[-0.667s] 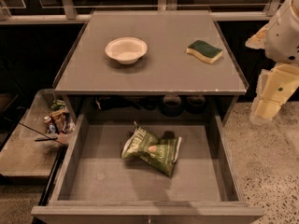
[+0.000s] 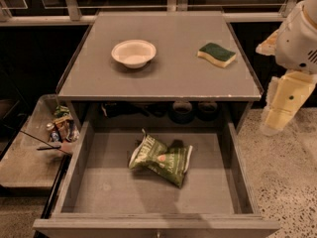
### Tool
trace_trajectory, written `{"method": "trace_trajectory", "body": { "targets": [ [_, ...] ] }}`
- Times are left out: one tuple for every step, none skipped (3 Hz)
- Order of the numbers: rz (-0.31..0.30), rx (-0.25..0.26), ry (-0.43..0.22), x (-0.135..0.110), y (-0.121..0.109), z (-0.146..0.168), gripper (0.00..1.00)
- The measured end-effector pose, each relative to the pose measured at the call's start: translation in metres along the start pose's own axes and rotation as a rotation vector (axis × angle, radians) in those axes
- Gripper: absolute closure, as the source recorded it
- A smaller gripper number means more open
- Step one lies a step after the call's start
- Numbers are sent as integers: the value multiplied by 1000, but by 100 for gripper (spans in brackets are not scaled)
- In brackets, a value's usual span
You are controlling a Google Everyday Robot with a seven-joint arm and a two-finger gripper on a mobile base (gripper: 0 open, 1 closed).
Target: Pick green jalapeno chip bag from top drawer and place on counter
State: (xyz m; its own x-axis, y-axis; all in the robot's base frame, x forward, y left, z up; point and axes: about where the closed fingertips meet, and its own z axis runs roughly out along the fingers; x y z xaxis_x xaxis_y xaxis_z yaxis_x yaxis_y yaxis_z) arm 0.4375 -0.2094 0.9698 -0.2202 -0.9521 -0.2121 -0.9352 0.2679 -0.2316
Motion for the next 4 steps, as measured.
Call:
{"method": "trace_trajectory", "body": {
  "targets": [
    [-2, -36, -40, -12, 15, 23, 0],
    [22, -98, -113, -21, 37, 60, 0],
    [89, -126, -200, -30, 59, 95, 0],
    [209, -118, -289, -32, 69, 137, 0]
  ]
}}
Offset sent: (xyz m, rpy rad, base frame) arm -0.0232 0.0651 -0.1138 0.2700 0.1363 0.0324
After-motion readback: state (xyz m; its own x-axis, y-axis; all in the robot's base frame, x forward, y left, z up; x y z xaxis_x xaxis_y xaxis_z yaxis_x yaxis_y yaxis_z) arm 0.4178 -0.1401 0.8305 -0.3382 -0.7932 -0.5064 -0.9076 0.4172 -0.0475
